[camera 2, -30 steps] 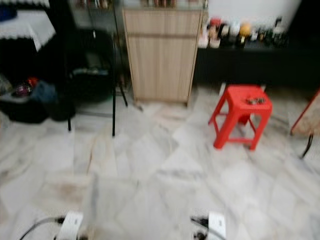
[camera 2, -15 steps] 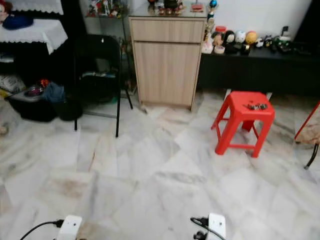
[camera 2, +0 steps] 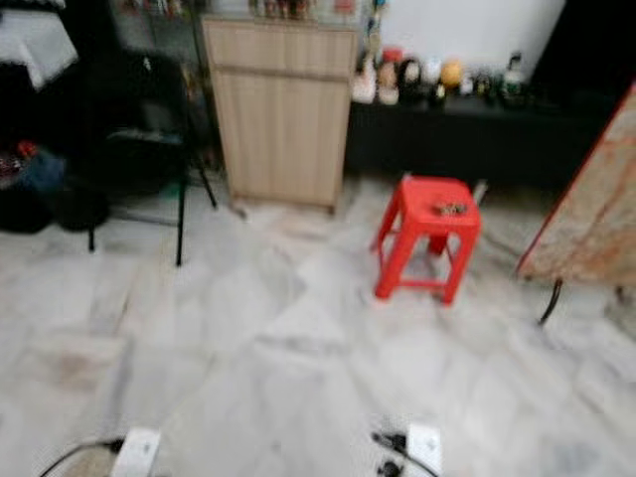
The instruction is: Hang keys on a hook
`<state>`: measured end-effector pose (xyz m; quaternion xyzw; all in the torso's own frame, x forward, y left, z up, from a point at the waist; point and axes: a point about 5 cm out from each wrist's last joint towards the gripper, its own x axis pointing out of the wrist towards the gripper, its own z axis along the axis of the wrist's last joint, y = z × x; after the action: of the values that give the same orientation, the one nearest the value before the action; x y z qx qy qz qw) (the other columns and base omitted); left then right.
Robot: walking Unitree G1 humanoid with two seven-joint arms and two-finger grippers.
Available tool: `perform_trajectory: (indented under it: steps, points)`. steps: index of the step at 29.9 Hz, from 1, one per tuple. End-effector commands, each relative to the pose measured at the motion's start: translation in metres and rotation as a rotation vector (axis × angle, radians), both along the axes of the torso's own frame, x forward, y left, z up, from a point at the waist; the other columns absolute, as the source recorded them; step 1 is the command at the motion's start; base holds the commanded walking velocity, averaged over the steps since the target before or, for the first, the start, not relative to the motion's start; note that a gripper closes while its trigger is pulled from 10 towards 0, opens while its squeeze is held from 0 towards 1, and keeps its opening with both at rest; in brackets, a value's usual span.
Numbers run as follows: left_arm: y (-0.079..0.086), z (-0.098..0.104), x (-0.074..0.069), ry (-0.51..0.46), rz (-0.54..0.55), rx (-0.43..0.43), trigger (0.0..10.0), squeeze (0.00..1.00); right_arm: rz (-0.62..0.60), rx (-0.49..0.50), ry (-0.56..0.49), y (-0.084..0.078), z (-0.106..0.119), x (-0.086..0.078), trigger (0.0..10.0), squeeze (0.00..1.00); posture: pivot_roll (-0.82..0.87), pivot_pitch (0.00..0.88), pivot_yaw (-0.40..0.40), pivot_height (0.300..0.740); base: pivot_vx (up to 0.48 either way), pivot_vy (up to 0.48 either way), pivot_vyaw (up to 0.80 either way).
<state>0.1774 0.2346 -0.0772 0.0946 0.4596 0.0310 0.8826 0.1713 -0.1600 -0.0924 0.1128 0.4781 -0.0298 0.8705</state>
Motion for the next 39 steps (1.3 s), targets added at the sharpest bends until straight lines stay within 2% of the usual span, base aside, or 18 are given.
perform_trajectory:
  steps: [1,3,7,18,23,39]
  points:
    - [-0.007,0.002,0.006,-0.042,0.015,-0.036,10.0,0.0,-0.021,-0.021,-0.002,-0.011,0.001,0.0,10.0,0.0,0.07,0.0,-0.034,0.74,0.0,0.0,0.0]
    - [-0.008,0.005,0.011,-0.079,0.031,-0.066,10.0,0.0,-0.02,-0.023,-0.001,-0.011,0.001,0.0,10.0,0.0,0.07,0.0,-0.036,0.74,0.0,0.0,0.0]
    - [-0.01,0.006,0.014,-0.081,0.022,-0.076,10.0,0.0,-0.019,-0.024,0.0,-0.011,0.001,0.0,10.0,0.0,0.08,0.0,-0.039,0.74,0.0,0.0,0.0]
    - [-0.007,0.002,0.005,-0.06,0.061,-0.093,10.0,0.0,-0.023,-0.025,0.0,-0.012,0.001,0.001,10.0,0.0,0.07,0.0,-0.041,0.74,0.0,0.0,0.0]
    - [-0.005,0.001,0.002,-0.044,0.067,-0.082,10.0,0.0,-0.016,-0.024,0.0,-0.011,0.001,0.001,10.0,0.0,0.07,0.0,-0.043,0.74,0.322,0.0,0.0]
    - [-0.007,0.002,0.006,-0.051,0.059,-0.084,10.0,0.0,-0.018,-0.022,-0.001,-0.011,0.001,0.002,10.0,0.0,0.08,0.0,-0.044,0.74,0.353,0.0,0.0]
